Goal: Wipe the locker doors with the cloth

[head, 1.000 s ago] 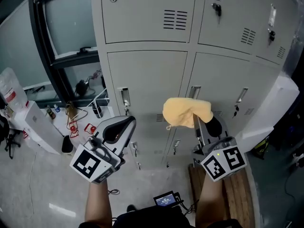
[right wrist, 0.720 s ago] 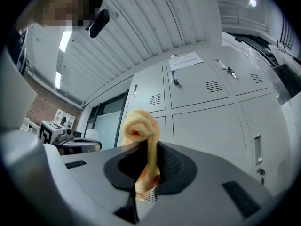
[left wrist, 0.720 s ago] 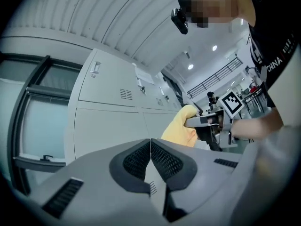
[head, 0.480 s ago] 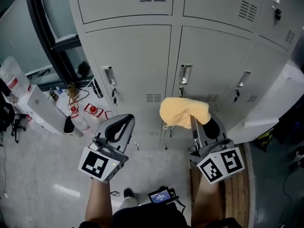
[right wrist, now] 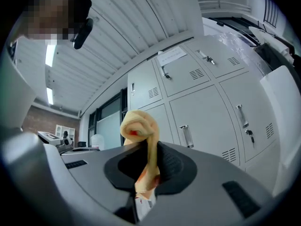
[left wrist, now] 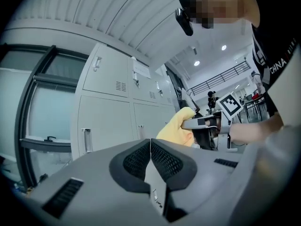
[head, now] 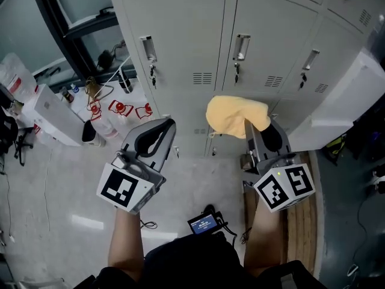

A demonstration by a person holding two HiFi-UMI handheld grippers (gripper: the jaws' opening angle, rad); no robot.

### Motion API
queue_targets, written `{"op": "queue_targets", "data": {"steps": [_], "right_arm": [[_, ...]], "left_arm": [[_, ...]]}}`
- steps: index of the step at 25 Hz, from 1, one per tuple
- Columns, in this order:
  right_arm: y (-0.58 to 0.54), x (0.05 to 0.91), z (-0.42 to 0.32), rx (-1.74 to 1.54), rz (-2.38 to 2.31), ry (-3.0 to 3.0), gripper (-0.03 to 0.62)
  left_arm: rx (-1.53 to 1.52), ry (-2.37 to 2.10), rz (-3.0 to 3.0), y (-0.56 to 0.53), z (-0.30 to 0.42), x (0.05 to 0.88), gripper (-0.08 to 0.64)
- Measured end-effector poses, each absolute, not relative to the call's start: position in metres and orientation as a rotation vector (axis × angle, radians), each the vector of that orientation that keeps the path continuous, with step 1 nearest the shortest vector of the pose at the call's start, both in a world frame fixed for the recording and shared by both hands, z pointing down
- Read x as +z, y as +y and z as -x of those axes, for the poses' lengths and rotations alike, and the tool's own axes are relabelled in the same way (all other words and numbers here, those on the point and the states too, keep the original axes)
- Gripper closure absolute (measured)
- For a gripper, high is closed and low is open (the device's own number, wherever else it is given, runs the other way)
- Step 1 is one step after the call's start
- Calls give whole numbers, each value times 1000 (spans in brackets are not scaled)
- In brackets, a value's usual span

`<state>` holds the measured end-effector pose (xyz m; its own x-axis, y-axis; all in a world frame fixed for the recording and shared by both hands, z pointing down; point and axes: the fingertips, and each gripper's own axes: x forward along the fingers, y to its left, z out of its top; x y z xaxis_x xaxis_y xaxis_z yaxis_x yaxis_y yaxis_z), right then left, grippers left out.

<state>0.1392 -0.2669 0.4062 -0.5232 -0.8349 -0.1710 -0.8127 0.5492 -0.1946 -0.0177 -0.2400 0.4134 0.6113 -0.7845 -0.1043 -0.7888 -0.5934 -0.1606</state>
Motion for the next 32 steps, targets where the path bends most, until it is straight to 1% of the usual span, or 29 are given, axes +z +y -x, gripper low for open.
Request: {"op": "queue_targets", "data": {"steps": [7,11,15,19,23,26,30,32], "right_arm": [[-170,418,-80,-266,1327,2510,525],[-109,445,-74,-281,1466,2544,525],[-58,463,-79,-300,1558,2575,525],[-30,464,-90,-263,1596,2619,525],[-20,458,-106,-231,1575,2643,525],[-15,447,-127,-223,1533,2659,525],[-11,445,-164,-118,1560,2747,525],[-12,442,-180,-63,1563,2787,525]], "left_arm": [[44,1345,2659,-138,79,436,538],[32,1374,2672,-77,103,455,538],[-36,1411,2709,-36,110,480,538],[-34,1380,2691,-11,89,476,538],[-162,1377,2658,-2,62,477,538],[-157,1369,2667,-2,31,469,538],[-92,1328,2709,1,-21,465,540],[-152,1296,2729,2,-45,471,540]]}}
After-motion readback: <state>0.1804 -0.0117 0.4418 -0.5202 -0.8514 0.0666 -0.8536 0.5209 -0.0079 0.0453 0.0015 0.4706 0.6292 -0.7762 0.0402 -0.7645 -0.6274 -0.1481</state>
